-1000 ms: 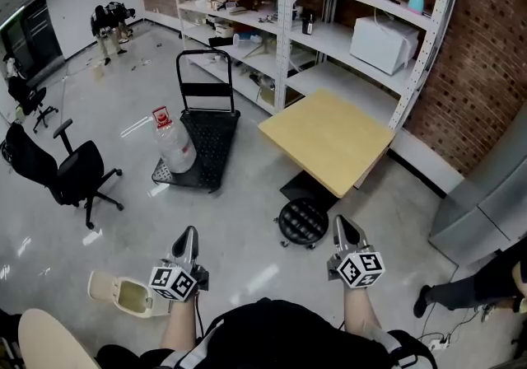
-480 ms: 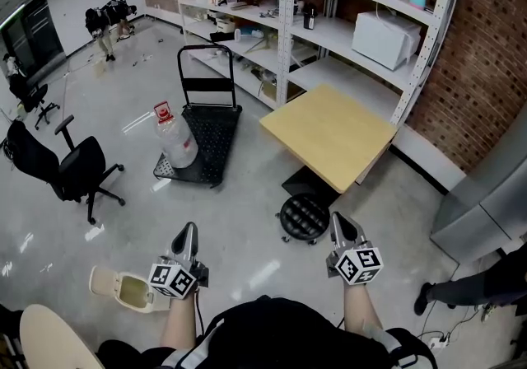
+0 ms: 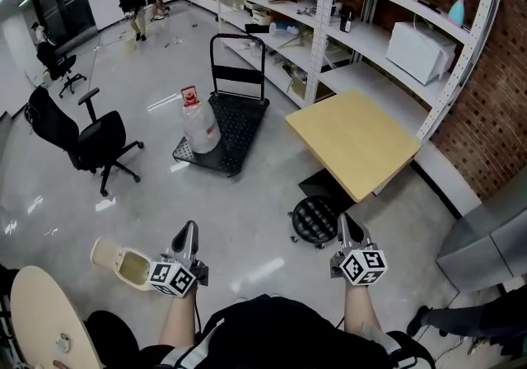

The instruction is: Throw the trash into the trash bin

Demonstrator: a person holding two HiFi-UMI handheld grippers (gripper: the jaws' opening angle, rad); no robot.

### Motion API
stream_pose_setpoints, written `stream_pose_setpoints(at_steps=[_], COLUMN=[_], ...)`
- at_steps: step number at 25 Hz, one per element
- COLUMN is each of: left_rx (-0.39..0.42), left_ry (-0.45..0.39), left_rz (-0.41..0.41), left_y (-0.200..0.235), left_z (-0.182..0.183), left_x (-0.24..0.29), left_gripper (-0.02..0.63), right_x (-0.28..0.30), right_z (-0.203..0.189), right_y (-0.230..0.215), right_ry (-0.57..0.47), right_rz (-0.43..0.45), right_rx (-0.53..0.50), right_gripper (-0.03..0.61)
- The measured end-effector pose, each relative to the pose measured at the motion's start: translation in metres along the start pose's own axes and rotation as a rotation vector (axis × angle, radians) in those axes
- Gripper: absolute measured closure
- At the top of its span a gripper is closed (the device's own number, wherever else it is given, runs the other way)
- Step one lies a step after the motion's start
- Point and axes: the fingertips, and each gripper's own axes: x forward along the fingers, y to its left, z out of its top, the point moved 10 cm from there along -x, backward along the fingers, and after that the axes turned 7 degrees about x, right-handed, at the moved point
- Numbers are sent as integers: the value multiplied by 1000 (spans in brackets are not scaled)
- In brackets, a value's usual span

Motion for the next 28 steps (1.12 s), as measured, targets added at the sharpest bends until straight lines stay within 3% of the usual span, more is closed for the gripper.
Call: stream_pose_setpoints(at_steps=[9, 15, 24, 28], left_rx=[93, 262, 284, 291], left_ry=[-20, -63, -83, -105], left_rz=[180, 353, 524, 573], left_y=[-8, -30, -36, -30], left_z=[13, 28, 41, 47], left_x=[-48, -89, -156, -185], left_gripper=[614, 614, 614, 614], right_x=[57, 85, 117, 118], right_z=[-6, -20, -45, -53], right_y=[17, 44, 129, 165], right_ry=[72, 136, 204, 223], right_rz=[211, 382, 635, 697], right_rx=[-34, -34, -52, -58], right_gripper=[572, 574, 573, 573])
